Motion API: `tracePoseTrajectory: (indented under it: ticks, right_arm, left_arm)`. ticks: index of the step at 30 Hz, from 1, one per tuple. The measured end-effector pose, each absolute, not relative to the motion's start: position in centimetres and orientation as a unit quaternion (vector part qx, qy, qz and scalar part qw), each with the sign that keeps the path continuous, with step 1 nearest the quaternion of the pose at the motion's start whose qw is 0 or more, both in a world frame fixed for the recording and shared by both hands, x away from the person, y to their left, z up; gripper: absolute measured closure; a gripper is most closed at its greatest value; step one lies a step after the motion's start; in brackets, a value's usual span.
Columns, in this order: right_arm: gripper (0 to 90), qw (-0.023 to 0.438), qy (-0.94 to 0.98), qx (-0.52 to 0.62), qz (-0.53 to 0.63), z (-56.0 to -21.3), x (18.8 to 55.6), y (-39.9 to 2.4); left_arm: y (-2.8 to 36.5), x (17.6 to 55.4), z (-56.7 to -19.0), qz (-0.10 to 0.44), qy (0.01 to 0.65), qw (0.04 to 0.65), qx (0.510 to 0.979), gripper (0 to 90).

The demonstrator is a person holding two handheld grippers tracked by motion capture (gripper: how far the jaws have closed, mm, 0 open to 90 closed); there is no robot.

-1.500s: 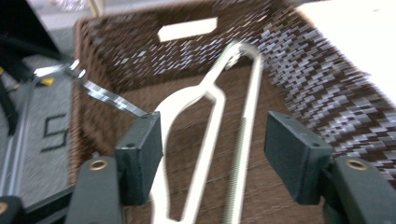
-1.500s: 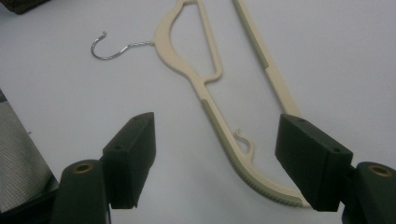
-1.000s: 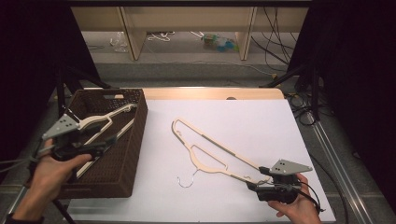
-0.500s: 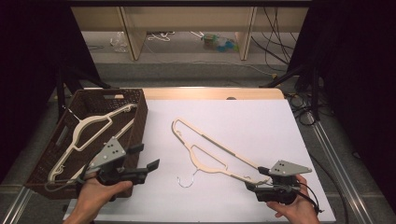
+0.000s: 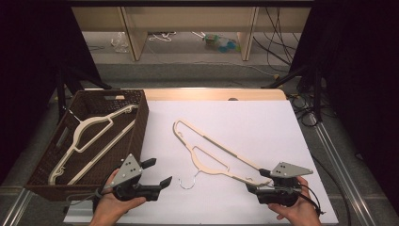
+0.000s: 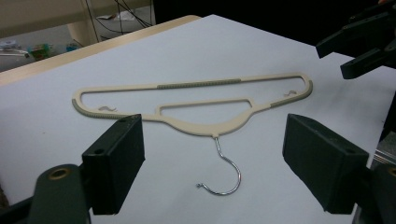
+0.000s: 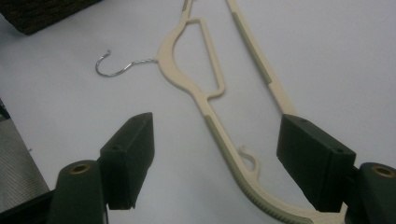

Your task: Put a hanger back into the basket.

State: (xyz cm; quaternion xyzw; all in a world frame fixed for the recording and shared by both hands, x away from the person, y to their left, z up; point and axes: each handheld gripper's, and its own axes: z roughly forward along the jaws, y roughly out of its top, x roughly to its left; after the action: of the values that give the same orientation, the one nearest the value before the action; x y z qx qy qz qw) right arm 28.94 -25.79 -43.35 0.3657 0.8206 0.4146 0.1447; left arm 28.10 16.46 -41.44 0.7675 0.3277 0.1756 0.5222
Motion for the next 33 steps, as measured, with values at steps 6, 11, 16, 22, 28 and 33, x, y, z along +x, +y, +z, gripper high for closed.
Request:
tracePoseTrajectory:
  ticks: [6,11,16,22,28,33]
  right_arm:
    - [28.7,0.140,0.826,0.364,0.407,-43.3,28.9,-25.4]
    - [26.4,0.133,0.832,0.363,0.398,-43.8,29.7,-24.9]
    - [24.3,0.121,0.848,0.343,0.385,-44.0,30.9,-24.4]
    - [29.6,0.101,0.870,0.333,0.350,-44.7,32.7,-23.4]
    - [36.7,0.093,0.893,0.304,0.318,-45.4,34.4,-22.1]
    - [43.9,0.077,0.911,0.297,0.277,-45.8,35.6,-21.0]
  left_arm:
    - [15.6,27.5,-43.0,0.169,0.318,0.508,0.783,18.6]
    - [15.4,27.5,-43.4,0.171,0.320,0.504,0.784,16.7]
    - [15.2,27.7,-43.9,0.171,0.316,0.495,0.791,16.9]
    - [15.1,27.7,-44.1,0.169,0.304,0.498,0.795,17.0]
    - [15.1,27.8,-44.3,0.165,0.302,0.498,0.796,17.0]
    - [15.1,27.9,-44.2,0.164,0.301,0.499,0.796,16.9]
